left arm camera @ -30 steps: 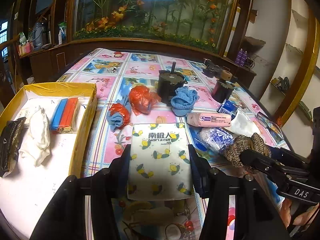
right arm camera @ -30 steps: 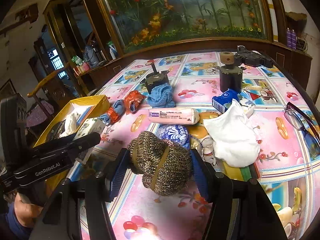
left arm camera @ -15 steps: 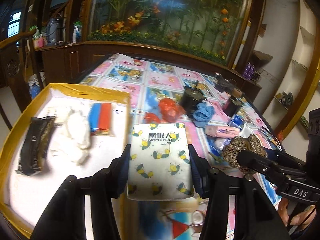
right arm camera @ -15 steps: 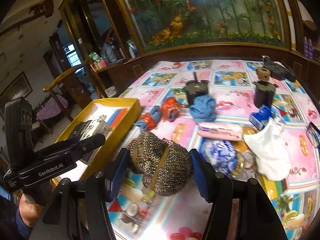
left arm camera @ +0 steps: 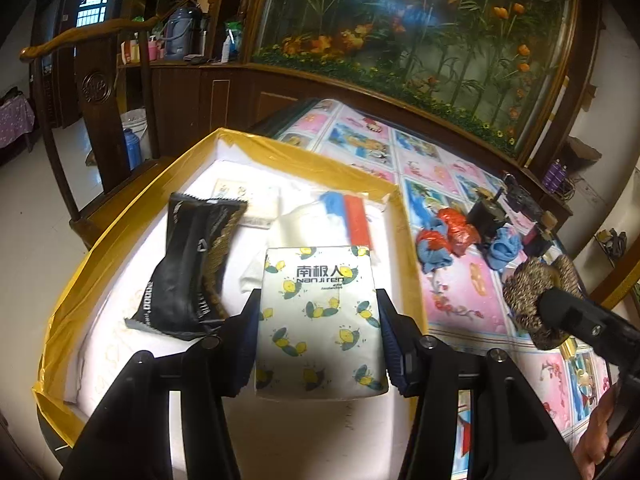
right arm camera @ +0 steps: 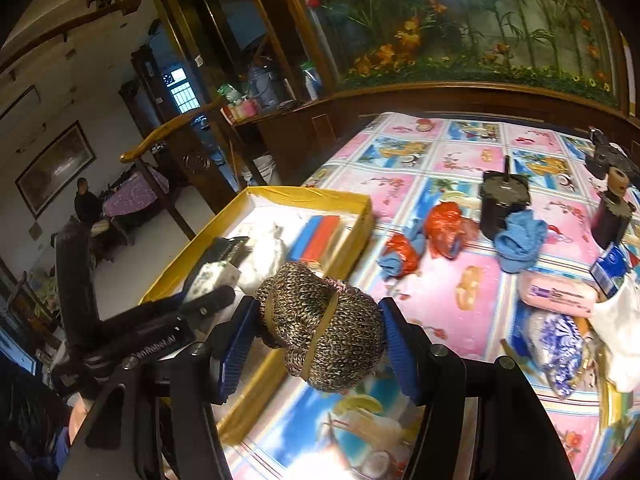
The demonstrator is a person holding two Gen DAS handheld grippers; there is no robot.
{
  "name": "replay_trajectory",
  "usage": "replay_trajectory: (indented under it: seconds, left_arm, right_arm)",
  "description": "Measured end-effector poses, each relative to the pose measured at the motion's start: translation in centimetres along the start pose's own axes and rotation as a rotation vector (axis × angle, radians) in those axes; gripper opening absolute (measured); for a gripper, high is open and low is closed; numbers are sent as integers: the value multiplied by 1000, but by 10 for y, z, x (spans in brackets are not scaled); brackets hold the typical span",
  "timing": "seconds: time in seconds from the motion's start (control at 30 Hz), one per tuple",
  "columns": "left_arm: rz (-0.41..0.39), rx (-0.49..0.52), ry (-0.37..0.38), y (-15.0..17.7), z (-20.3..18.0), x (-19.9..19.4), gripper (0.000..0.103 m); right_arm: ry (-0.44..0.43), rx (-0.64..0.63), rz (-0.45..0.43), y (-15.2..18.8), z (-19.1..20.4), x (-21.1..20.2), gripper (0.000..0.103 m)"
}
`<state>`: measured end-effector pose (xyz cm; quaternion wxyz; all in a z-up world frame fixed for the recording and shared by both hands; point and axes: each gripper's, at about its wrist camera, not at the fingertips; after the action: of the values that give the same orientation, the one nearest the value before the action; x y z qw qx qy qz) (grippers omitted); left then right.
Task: Organize soft objects
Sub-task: 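Place the tissue pack in the box with left tool while right tool drops the scrubber beside it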
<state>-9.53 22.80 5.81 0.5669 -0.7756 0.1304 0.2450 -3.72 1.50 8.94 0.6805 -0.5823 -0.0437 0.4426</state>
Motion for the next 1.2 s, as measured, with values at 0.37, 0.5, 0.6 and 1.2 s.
replay_trajectory:
  seconds: [0.37,0.5,0.6,1.2]
  left_arm:
    - [31,-3,-6,8,11,5,52]
    - [42,-2,-8,10,12,7,52]
    - [50,-1,-14,11,15,9,52]
    - [63,-7,-13,11,17,9,55]
  right_arm:
    - [-33,32,49,-14,30,60,66]
    - [-23,17,69,-15,40,83,66]
    - [-14,28,88,-14,42,100,66]
    - [16,9,150,4,36,139,68]
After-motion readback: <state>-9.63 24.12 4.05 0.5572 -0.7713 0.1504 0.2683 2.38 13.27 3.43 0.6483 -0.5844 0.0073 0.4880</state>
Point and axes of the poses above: each gripper's, at about its wrist camera, not at the fingertips, and x roughly the way its jaws point, z to its left, y to its underside, and after that the axes turned 11 degrees about -z, right-handed
